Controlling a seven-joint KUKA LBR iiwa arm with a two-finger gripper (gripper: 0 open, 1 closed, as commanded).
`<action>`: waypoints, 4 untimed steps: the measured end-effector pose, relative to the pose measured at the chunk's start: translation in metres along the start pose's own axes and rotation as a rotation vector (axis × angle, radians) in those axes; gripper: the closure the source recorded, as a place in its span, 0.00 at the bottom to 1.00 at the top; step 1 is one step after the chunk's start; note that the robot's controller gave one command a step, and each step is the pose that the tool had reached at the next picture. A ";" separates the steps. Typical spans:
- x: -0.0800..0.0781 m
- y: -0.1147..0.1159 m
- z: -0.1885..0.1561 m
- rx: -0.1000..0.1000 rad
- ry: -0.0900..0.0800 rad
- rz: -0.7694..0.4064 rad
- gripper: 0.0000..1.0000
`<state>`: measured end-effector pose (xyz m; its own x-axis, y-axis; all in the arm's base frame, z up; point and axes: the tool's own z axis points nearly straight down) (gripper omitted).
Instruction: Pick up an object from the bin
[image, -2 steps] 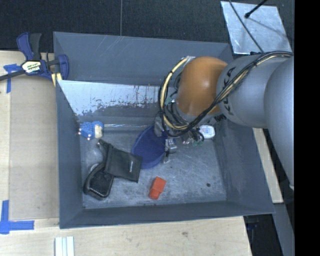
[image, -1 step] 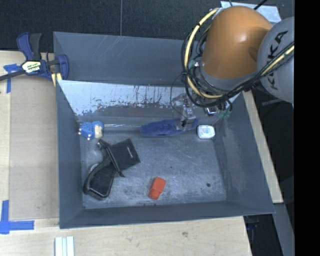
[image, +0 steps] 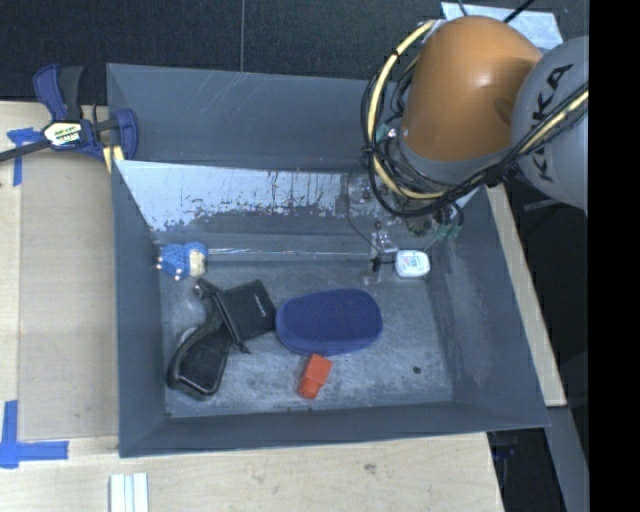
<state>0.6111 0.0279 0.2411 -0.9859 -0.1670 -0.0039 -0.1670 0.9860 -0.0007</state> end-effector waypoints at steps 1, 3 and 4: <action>0.062 -0.043 0.096 -0.001 0.012 -0.082 0.00; 0.056 -0.057 0.170 0.000 0.000 -0.022 1.00; 0.052 -0.034 0.015 0.002 -0.008 -0.062 1.00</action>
Offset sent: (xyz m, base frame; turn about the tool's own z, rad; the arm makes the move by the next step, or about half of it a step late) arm -0.0510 -0.0491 -0.0912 -0.0873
